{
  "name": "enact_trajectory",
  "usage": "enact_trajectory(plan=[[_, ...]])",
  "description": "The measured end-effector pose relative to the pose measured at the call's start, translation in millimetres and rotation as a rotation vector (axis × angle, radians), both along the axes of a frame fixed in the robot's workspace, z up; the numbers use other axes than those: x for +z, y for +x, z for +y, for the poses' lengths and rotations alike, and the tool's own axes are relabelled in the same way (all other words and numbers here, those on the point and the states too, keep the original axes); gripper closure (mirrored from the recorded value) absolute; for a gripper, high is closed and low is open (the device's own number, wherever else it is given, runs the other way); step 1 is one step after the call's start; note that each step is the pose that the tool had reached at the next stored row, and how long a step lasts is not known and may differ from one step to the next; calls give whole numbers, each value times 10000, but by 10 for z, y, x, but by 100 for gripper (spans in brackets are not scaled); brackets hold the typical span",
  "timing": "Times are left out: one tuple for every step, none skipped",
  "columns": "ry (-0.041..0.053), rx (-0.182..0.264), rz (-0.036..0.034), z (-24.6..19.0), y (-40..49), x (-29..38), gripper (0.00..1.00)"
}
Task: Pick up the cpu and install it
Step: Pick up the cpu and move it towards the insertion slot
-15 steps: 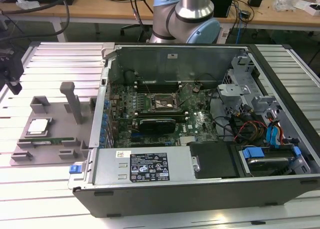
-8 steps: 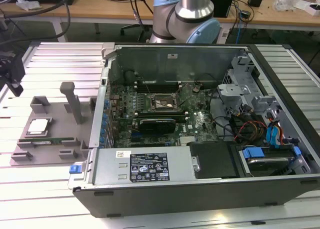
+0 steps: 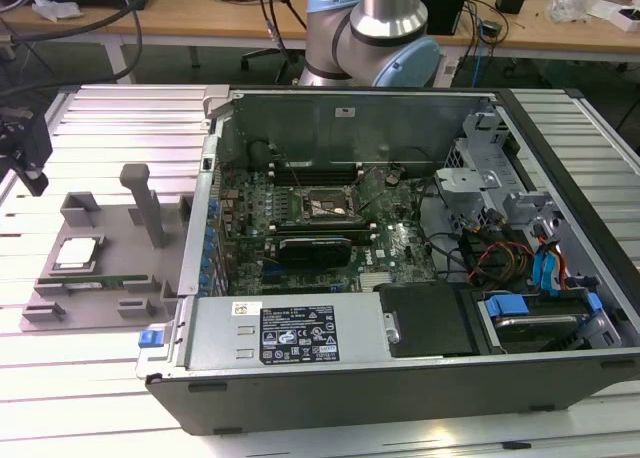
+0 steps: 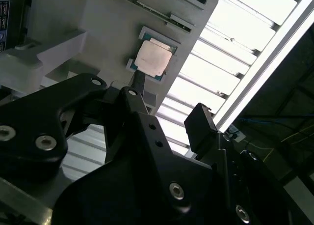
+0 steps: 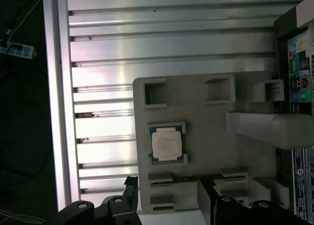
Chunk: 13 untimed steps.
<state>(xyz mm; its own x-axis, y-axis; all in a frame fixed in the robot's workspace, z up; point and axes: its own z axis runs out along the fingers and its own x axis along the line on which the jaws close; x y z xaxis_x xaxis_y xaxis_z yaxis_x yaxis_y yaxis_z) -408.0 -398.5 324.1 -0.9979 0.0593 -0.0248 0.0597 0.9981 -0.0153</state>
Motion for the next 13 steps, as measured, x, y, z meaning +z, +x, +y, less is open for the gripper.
enact_trajectory(plan=[[1, 0, 0, 0, 0, -5, 40], [1, 0, 0, 0, 0, -10, 40], [0, 0, 0, 0, 0, -16, 40], [1, 0, 0, 0, 0, -21, 40], [1, 0, -1, 0, 0, -26, 40], [0, 0, 0, 0, 0, -31, 40], [0, 0, 0, 0, 0, -35, 40], [0, 0, 0, 0, 0, -43, 40], [0, 0, 0, 0, 0, -49, 40], [0, 0, 0, 0, 0, -53, 40], [0, 0, 0, 0, 0, -58, 40], [0, 0, 0, 0, 0, -67, 40], [0, 0, 0, 0, 0, -75, 40]])
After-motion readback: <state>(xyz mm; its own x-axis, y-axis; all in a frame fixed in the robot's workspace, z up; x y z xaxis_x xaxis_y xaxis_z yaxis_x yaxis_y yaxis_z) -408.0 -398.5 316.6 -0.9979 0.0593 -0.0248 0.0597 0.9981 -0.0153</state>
